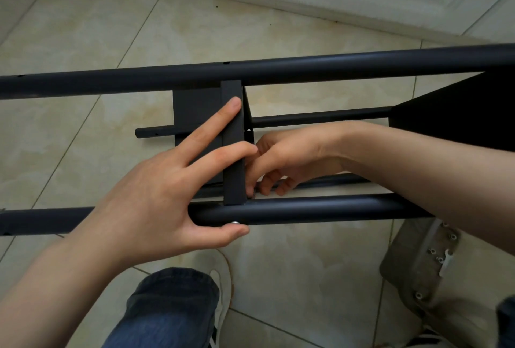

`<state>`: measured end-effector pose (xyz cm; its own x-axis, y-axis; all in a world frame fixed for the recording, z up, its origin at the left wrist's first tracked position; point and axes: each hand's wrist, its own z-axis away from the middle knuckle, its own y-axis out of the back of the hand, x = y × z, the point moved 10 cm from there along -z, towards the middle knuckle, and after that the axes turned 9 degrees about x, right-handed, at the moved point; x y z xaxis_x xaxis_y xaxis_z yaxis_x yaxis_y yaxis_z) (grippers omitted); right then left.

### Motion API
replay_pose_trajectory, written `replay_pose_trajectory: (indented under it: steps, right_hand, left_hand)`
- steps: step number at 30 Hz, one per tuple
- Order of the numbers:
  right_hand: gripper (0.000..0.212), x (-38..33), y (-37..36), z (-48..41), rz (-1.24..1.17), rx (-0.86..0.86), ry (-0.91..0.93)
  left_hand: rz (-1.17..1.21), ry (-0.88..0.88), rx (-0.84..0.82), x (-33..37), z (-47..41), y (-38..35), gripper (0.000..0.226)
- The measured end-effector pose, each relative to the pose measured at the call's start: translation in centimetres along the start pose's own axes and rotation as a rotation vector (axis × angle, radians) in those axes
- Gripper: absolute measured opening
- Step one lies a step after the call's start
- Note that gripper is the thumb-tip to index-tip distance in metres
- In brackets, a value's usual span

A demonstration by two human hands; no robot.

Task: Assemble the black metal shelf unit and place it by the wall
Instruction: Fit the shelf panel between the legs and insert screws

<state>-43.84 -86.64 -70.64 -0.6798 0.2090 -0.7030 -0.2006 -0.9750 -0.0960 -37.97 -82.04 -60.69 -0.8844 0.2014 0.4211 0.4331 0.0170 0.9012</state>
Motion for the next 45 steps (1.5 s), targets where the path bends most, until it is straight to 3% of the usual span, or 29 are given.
replay_pose_trajectory:
  steps: [7,13,16,23,27,31,37,45]
  right_hand:
    - [0.027,-0.2,-0.3,-0.2,-0.003,0.001,0.057]
    - [0.014,-0.1,0.0,-0.3,-0.039,0.010,0.055]
    - [0.025,-0.2,-0.2,-0.1,-0.078,-0.023,0.070]
    - [0.020,0.1,-0.7,0.2,-0.095,0.083,0.062]
    - [0.025,-0.5,-0.1,1.1,-0.021,0.248,0.105]
    - [0.011,-2.2,1.4,3.6,0.130,0.434,0.136]
    - [0.020,-3.6,1.2,6.0,0.435,0.500,0.173]
    - [0.030,-3.2,0.3,8.0,0.513,0.536,0.188]
  left_hand:
    - [-0.009,-0.007,-0.006,0.1,0.1,-0.1,0.077]
    - [0.014,0.016,-0.012,-0.3,0.1,-0.2,0.078]
    - [0.017,0.015,-0.023,-0.3,0.1,-0.3,0.078]
    - [0.013,-0.004,-0.052,0.0,0.8,-0.6,0.080]
    - [0.011,0.002,-0.069,0.0,0.4,-0.2,0.082]
    - [-0.085,0.090,-0.165,-0.4,0.0,-0.1,0.091]
    - [-0.390,0.184,-0.429,0.1,-0.7,0.1,0.091]
    - [-0.462,0.204,-0.455,1.3,-0.3,1.2,0.080]
